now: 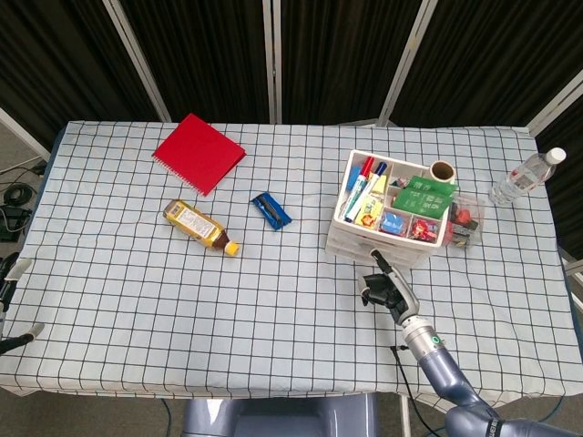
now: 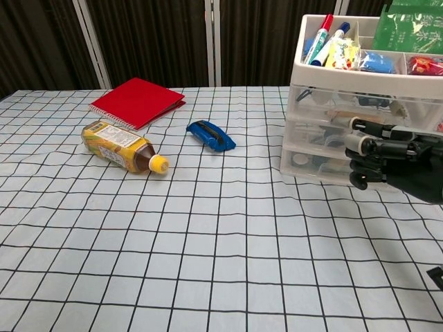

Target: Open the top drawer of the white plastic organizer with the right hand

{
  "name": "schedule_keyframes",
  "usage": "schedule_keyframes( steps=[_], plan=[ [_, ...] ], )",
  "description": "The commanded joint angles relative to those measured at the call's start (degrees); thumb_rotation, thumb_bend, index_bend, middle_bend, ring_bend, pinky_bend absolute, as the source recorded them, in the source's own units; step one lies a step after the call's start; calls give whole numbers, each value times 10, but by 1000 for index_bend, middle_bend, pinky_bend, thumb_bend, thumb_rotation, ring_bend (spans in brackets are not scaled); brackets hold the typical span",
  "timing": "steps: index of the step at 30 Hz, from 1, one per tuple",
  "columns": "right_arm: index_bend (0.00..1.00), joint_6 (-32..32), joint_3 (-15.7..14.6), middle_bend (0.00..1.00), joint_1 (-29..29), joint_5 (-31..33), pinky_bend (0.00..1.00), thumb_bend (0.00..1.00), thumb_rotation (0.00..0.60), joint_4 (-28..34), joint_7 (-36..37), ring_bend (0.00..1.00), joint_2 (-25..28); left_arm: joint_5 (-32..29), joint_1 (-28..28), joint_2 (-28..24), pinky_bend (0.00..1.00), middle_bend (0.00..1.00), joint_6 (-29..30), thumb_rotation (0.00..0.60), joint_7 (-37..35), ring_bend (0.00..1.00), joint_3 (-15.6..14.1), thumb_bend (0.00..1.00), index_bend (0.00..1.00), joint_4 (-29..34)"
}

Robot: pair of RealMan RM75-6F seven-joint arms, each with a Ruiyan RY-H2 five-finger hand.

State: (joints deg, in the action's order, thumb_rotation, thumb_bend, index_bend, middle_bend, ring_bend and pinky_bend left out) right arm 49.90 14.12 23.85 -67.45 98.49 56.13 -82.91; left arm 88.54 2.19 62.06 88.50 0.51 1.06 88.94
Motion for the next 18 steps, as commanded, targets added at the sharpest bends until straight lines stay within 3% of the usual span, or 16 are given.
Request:
schedule_keyframes(
  steps=[1, 14, 18],
  plan=[
    [185, -1, 1, 878, -2, -6, 726, 509, 600, 4, 3, 854, 3, -1, 1, 0, 0, 0, -2, 600, 0, 0, 0, 0, 0, -1],
    [192, 6, -10, 878, -19, -42, 726, 510, 600, 26, 21, 854, 17, 2, 1, 1, 0, 0, -2, 600, 5, 0, -2, 0, 0, 1],
    [193, 14, -31, 878, -31, -72, 723, 509, 600, 37, 25, 854, 25, 1, 2, 2, 0, 0, -4, 600, 7, 0, -2, 0, 0, 1]
  ],
)
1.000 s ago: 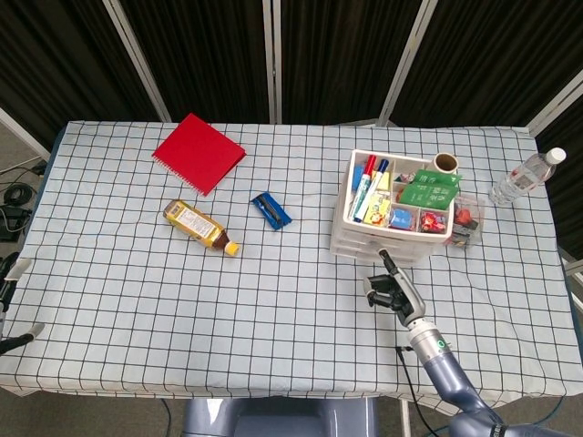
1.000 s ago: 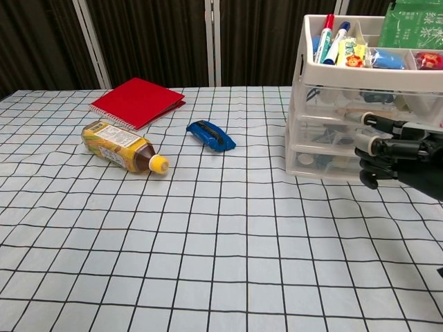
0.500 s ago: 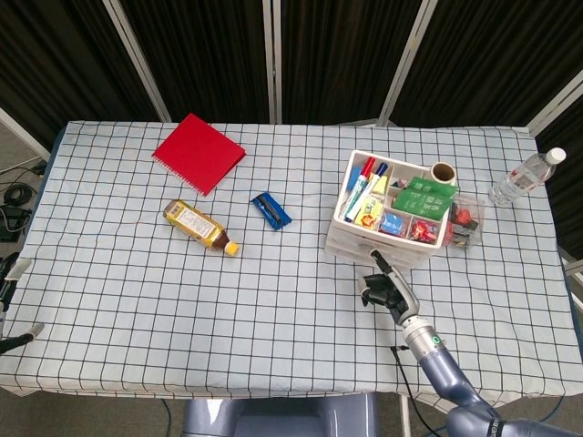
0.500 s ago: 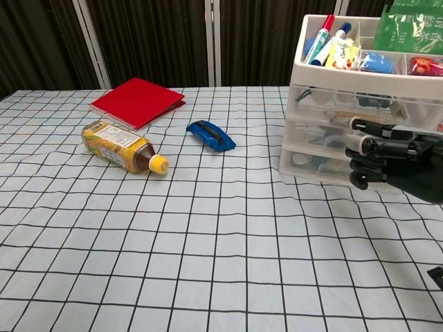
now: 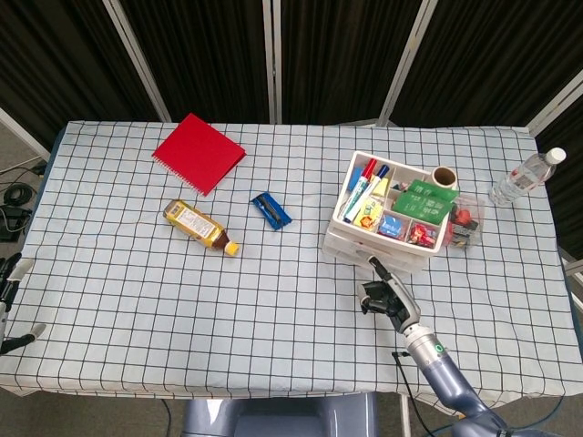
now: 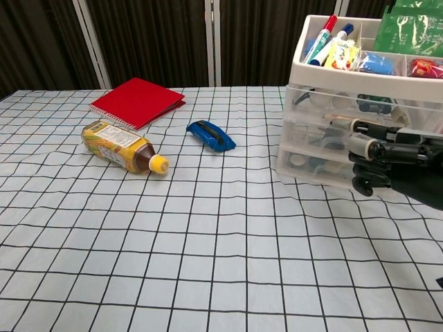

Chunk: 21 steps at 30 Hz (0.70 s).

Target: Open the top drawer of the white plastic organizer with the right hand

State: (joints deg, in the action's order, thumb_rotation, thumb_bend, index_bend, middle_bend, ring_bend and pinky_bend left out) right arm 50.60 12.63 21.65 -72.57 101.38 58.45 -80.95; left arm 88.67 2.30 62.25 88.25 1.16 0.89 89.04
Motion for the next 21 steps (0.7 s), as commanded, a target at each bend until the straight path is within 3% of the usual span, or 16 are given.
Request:
schedule_keyframes(
  steps=[1, 7, 19, 21],
  plan=[
    [194, 16, -24, 878, -16, -33, 722, 508, 600, 12, 6, 854, 8, -2, 1, 0, 0, 0, -3, 600, 1, 0, 0, 0, 0, 0],
    [192, 71, -50, 877, -43, -80, 719, 505, 600, 16, -7, 850, 2, -4, 1, -1, 0, 0, -4, 600, 1, 0, 0, 0, 0, 1],
    [140, 153, -86, 862, -71, -134, 711, 485, 600, 25, -100, 836, -5, -1, 0, -1, 0, 0, -1, 600, 3, 0, -1, 0, 0, 3],
    [136, 173, -86, 862, -74, -147, 711, 481, 600, 18, -156, 836, -6, 0, -1, -1, 0, 0, 0, 600, 3, 0, -1, 0, 0, 3]
  ],
)
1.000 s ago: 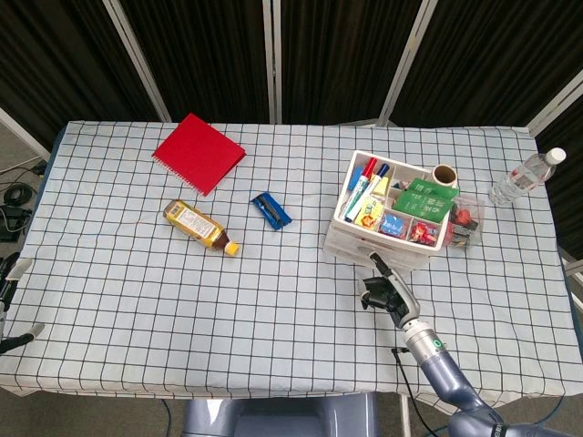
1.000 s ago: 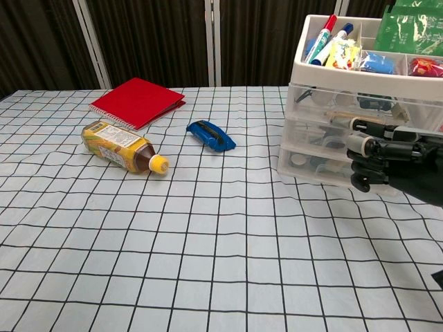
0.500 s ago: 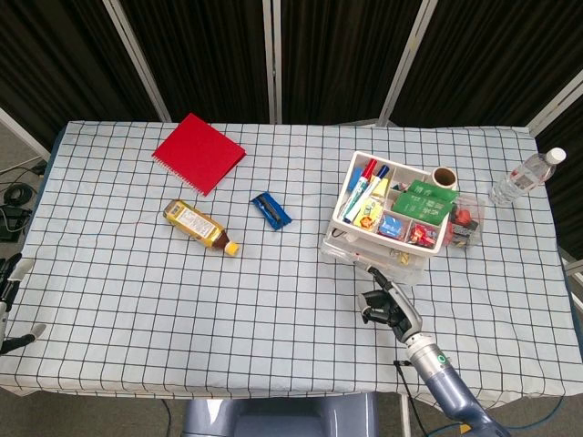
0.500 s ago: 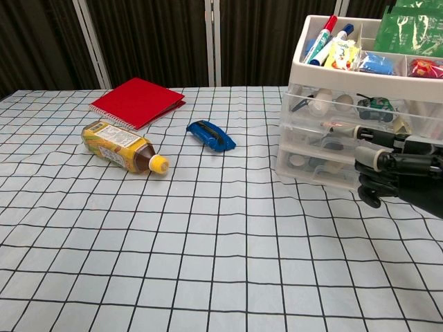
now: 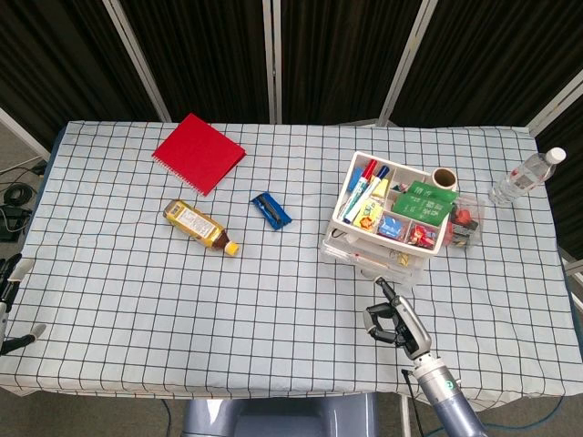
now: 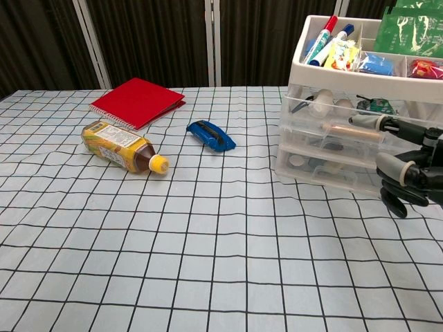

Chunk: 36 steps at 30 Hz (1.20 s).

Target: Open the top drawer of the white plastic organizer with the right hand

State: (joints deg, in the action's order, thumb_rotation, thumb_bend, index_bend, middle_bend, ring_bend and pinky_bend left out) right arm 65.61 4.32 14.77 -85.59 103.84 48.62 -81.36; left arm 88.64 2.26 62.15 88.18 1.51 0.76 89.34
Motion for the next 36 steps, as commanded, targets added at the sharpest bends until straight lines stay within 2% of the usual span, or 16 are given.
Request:
schedule_keyframes(
  steps=[1, 5, 14, 18, 28, 36],
  plan=[
    [135, 36, -2, 862, -8, -18, 711, 481, 600, -9, -100, 836, -5, 0, 0, 0, 0, 0, 0, 600, -1, 0, 0, 0, 0, 0],
    [135, 68, 6, 862, -13, -14, 711, 475, 600, -6, -239, 836, -17, 0, 0, 0, 0, 0, -1, 600, -1, 0, 0, 0, 0, 0],
    [135, 77, 32, 862, -1, 20, 711, 468, 600, 32, -414, 836, 2, 2, -1, 0, 0, 0, 3, 600, 1, 0, 0, 0, 0, 1],
    [130, 85, 33, 856, -2, 33, 711, 463, 600, 55, -502, 833, 23, 1, 0, 1, 0, 0, 0, 600, 6, 0, 0, 0, 0, 1],
    [143, 69, 36, 854, 12, 95, 710, 455, 600, 141, -649, 831, 78, 6, -2, -1, 0, 0, 5, 600, 7, 0, -2, 0, 0, 4],
    [157, 54, 46, 856, 37, 176, 710, 454, 600, 167, -728, 831, 76, 5, -2, -3, 0, 0, 4, 600, 6, 0, -2, 0, 0, 6]
  ],
)
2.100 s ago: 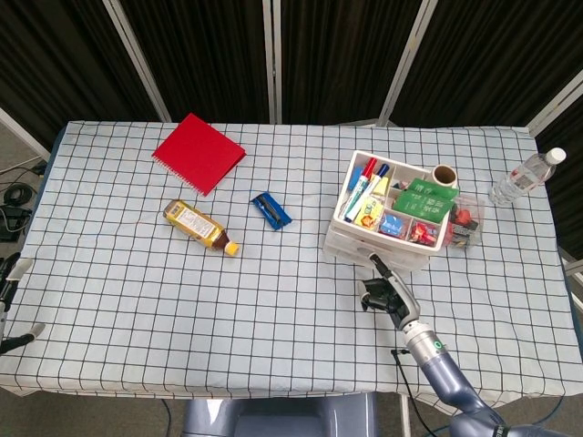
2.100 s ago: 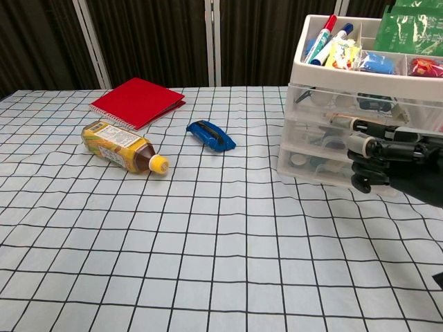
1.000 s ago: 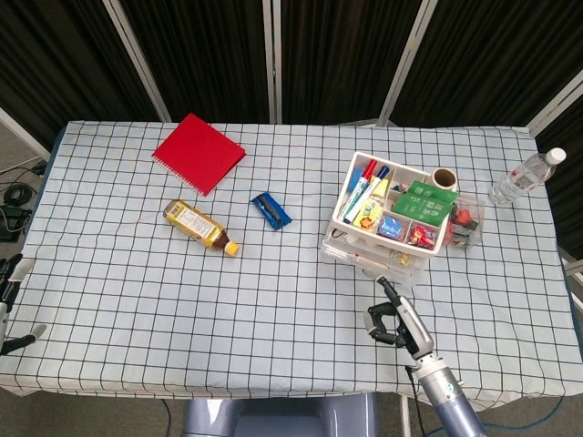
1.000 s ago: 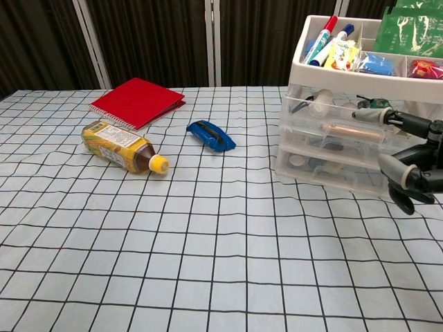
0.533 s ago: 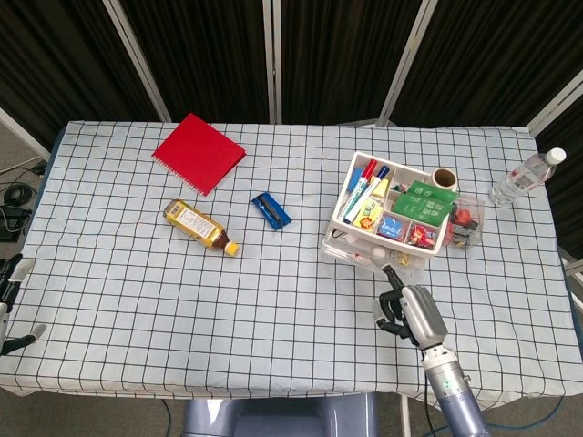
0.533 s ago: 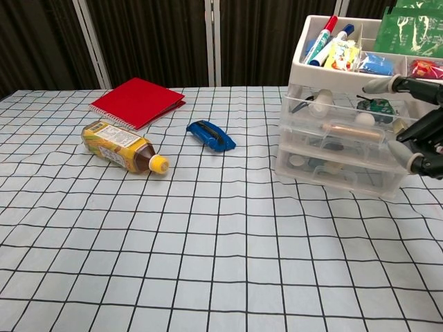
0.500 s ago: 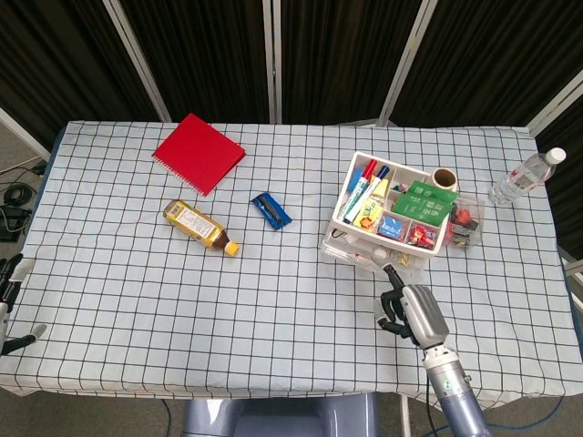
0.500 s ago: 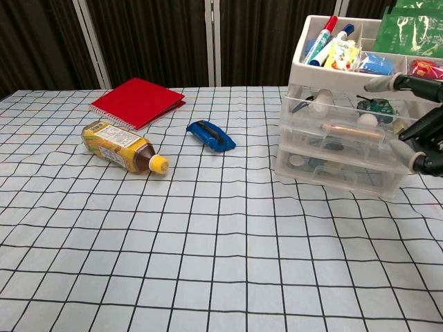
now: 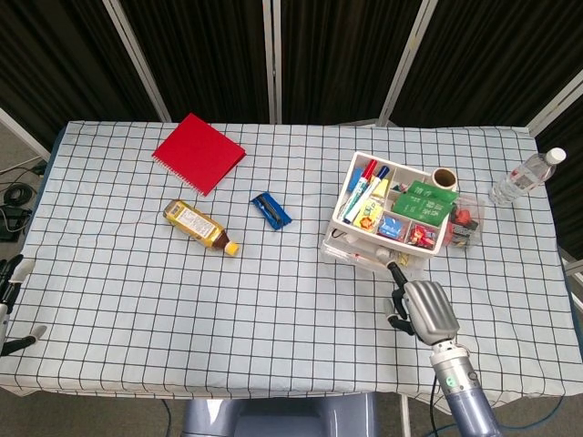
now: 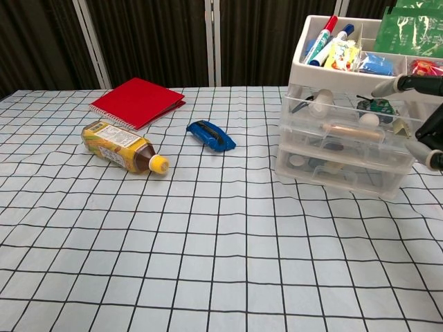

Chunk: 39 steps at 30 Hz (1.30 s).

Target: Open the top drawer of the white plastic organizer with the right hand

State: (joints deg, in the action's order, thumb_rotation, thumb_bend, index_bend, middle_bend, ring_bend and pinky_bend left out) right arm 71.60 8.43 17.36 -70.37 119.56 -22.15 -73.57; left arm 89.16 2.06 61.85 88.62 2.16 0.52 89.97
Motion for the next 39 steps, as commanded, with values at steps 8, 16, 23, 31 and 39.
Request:
schedule_keyframes(
  steps=[8, 16, 23, 31, 39],
  plan=[
    [157, -1, 8, 856, 29, 52, 710, 455, 600, 10, -55, 831, -21, -1, 1, 1, 0, 0, -2, 600, 0, 0, 0, 0, 0, -1],
    [157, -1, 17, 856, 54, 97, 711, 459, 600, 3, -103, 831, -40, 2, 1, 1, 0, 0, -2, 600, -1, 0, -1, 0, 0, -3],
    [149, 22, 26, 857, 69, 113, 711, 458, 600, -4, -125, 831, -61, 0, 2, 2, 0, 0, -3, 600, -3, 0, 0, 0, 0, -4],
    [211, 34, 19, 859, 78, 124, 712, 458, 600, -5, -145, 832, -66, 0, 2, 2, 0, 0, -2, 600, -2, 0, 0, 0, 0, -3],
    [389, 45, 12, 869, 82, 123, 714, 459, 600, -3, -157, 840, -69, -1, 2, 1, 0, 0, -3, 600, -3, 0, 0, 0, 0, -3]
  ],
)
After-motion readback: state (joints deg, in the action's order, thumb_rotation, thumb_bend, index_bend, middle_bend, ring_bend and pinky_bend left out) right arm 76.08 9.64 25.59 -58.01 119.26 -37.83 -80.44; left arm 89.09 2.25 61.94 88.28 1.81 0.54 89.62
